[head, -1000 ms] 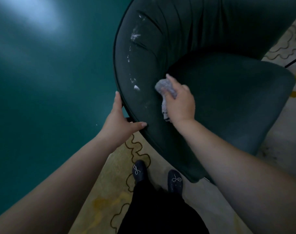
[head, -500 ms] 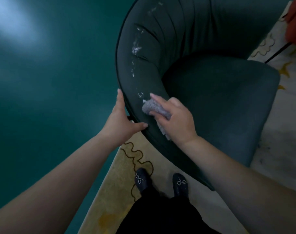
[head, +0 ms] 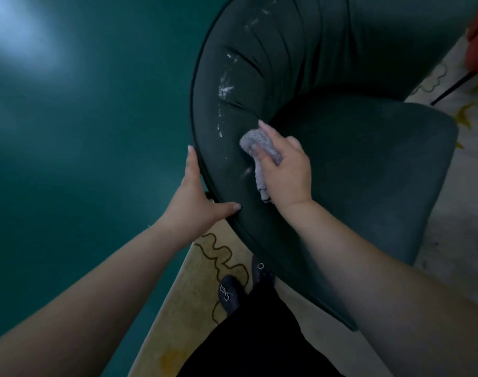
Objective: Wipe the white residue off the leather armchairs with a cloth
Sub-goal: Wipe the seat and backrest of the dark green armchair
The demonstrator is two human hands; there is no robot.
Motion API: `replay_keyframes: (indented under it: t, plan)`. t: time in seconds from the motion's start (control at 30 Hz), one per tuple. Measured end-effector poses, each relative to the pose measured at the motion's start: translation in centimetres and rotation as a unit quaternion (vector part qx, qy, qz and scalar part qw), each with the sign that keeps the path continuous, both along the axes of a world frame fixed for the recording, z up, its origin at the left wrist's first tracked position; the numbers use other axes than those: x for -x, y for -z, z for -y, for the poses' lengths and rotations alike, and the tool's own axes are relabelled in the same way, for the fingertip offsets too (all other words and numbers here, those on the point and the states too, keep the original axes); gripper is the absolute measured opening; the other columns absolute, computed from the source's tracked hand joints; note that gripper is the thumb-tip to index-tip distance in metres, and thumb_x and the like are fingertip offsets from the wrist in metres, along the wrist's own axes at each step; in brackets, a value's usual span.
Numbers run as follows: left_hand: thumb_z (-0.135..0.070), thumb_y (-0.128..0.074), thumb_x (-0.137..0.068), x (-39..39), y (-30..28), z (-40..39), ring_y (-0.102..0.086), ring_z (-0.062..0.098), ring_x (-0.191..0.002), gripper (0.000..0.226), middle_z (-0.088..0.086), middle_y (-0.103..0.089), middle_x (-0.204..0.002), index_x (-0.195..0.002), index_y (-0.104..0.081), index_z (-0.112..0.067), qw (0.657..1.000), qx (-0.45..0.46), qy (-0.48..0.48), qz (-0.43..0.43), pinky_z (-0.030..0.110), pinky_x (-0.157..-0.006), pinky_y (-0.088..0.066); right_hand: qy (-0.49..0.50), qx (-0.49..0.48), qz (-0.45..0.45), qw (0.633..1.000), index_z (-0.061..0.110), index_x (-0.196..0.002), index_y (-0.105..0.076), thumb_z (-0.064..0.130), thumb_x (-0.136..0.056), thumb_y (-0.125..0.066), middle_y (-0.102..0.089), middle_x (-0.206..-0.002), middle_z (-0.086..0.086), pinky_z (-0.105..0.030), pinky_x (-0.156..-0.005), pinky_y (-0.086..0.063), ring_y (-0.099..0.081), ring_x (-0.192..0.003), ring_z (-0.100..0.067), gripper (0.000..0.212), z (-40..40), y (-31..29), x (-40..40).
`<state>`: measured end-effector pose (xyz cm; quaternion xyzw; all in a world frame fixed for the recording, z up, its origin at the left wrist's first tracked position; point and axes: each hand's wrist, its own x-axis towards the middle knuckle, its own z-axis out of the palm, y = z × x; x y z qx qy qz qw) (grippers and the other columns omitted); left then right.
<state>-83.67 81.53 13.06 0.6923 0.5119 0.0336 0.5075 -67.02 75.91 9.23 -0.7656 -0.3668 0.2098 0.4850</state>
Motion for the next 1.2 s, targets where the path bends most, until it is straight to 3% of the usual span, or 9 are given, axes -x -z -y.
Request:
replay_keyframes:
  t: [0.13,0.3,0.43,0.6,0.73,0.9,1.0,1.07,1.2]
  plan:
    - [-0.025,-0.086,-0.067,-0.5,-0.2,-1.3,-0.056,0.017,-0.119,0.133,-0.008,-0.027,-0.155,-0.149,0.017,-0.036,1.000,-0.008,0.000,-0.014,0.040,-0.099,-0.048,-0.155,-0.019,0.122,0.980,0.037,-0.131,-0.055,0.044,-0.085,-0.059,-0.049,-0.086,0.002,-0.036,-0.069,-0.052,-0.054,-0.075,-0.011,0.047,-1.3,-0.7,1.3]
    - [-0.025,-0.087,-0.066,-0.8,-0.5,-2.6,-0.050,0.015,-0.127,0.132,-0.013,-0.022,-0.156,-0.151,0.014,-0.034,1.000,-0.006,-0.005,-0.022,0.039,-0.103,-0.046,-0.018,0.010,0.062,0.998,0.035,-0.133,-0.054,0.040,-0.091,-0.059,-0.049,-0.086,0.003,-0.036,-0.070,-0.052,-0.053,-0.071,-0.012,0.042,-2.6,-0.3,0.0]
    - [-0.022,-0.086,-0.066,-1.2,-0.5,-3.0,-0.047,0.017,-0.130,0.132,-0.008,-0.026,-0.156,-0.151,0.014,-0.032,0.999,-0.007,0.007,-0.032,0.040,-0.104,-0.045,-0.145,-0.037,0.135,0.979,0.032,-0.131,-0.056,0.041,-0.088,-0.060,-0.051,-0.083,0.001,-0.033,-0.060,-0.050,-0.052,-0.068,-0.012,0.044,-1.3,-0.6,1.3]
    - [-0.021,-0.087,-0.066,-1.4,-0.6,-2.9,-0.049,0.017,-0.127,0.134,-0.013,-0.026,-0.155,-0.150,0.016,-0.034,0.999,-0.002,0.002,-0.038,0.037,-0.102,-0.046,-0.030,0.015,0.037,0.999,0.030,-0.132,-0.055,0.037,-0.091,-0.060,-0.049,-0.086,-0.002,-0.038,-0.073,-0.052,-0.054,-0.073,-0.015,0.043,-1.6,-0.2,-2.0]
    - [-0.019,-0.086,-0.066,-1.5,-0.5,-2.9,-0.048,0.019,-0.129,0.134,-0.006,-0.028,-0.155,-0.150,0.017,-0.032,0.999,-0.001,0.005,-0.044,0.039,-0.102,-0.047,-0.184,-0.029,0.110,0.976,0.032,-0.131,-0.057,0.043,-0.086,-0.061,-0.050,-0.082,-0.002,-0.036,-0.061,-0.051,-0.053,-0.069,-0.015,0.047,-1.9,-1.2,0.3]
    - [-0.020,-0.087,-0.066,-1.5,-0.7,-3.0,-0.044,0.016,-0.131,0.138,-0.012,-0.022,-0.157,-0.149,0.022,-0.033,0.999,0.014,0.010,-0.041,0.037,-0.104,-0.045,-0.090,0.007,0.074,0.993,0.028,-0.130,-0.058,0.033,-0.087,-0.067,-0.049,-0.082,-0.004,-0.038,-0.064,-0.050,-0.053,-0.069,-0.018,0.044,-1.1,-0.2,-1.6]
    - [-0.018,-0.086,-0.066,-1.4,-0.5,-2.9,-0.048,0.017,-0.129,0.137,-0.011,-0.026,-0.156,-0.149,0.021,-0.035,0.999,0.012,0.007,-0.034,0.039,-0.103,-0.046,-0.184,-0.040,0.082,0.979,0.031,-0.131,-0.056,0.034,-0.085,-0.063,-0.046,-0.082,0.001,-0.038,-0.061,-0.050,-0.051,-0.070,-0.014,0.046,-1.1,-0.8,-0.2]
    - [-0.016,-0.086,-0.067,-1.3,-0.4,-3.0,-0.051,0.016,-0.126,0.136,-0.018,-0.026,-0.151,-0.149,0.020,-0.036,1.000,0.017,0.004,-0.025,0.040,-0.101,-0.048,-0.241,-0.035,0.128,0.961,0.031,-0.131,-0.056,0.030,-0.084,-0.061,-0.048,-0.082,-0.003,-0.038,-0.058,-0.050,-0.051,-0.070,-0.015,0.048,-0.8,-0.5,-0.1]
    - [-0.019,-0.087,-0.067,-0.9,-0.4,-3.0,-0.053,0.014,-0.123,0.133,-0.047,-0.021,-0.125,-0.149,0.016,-0.040,1.000,0.026,-0.004,-0.009,0.039,-0.099,-0.049,-0.106,0.015,0.078,0.991,0.031,-0.129,-0.058,0.028,-0.087,-0.067,-0.047,-0.084,0.001,-0.036,-0.067,-0.050,-0.051,-0.073,-0.014,0.043,-0.2,0.6,-3.2]
